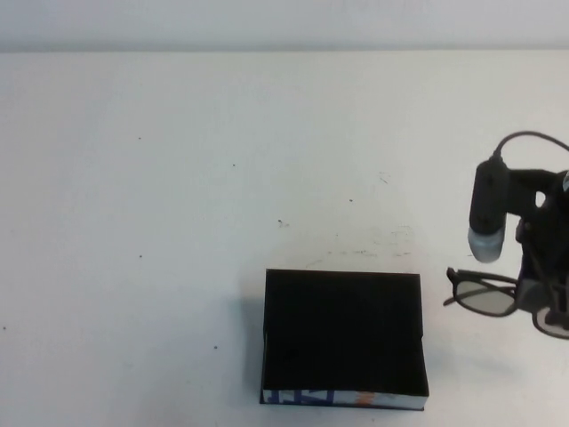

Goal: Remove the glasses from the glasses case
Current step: Place the glasses on the table

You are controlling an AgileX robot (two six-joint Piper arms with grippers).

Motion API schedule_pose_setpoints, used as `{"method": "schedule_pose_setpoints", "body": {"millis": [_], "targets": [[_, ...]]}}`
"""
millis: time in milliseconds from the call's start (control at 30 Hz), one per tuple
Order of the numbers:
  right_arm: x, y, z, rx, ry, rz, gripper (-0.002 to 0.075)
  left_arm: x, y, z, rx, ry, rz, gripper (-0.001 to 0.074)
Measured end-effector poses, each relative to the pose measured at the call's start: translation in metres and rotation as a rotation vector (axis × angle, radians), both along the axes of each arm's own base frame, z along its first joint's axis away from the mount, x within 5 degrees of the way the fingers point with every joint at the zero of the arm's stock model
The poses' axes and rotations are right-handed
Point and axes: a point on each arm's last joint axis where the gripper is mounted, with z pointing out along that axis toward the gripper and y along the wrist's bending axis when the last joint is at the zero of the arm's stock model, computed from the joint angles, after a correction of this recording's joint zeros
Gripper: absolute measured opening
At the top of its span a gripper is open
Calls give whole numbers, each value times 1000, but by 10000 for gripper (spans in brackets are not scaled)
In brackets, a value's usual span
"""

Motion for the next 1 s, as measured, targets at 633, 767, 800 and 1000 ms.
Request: {"method": "schedule_pose_setpoints", "body": {"millis": [633,767,800,1000], "targets": [[9,-14,-40,193,109,-412,1,0,0,0,0,0,0,-5],[14,-13,-54,179,181,-537,1,0,0,0,0,0,0,-5],[15,-13,-58,173,197,-564,1,0,0,0,0,0,0,-5],[20,-11,-69,173,229,-656,1,0,0,0,0,0,0,-5]]}}
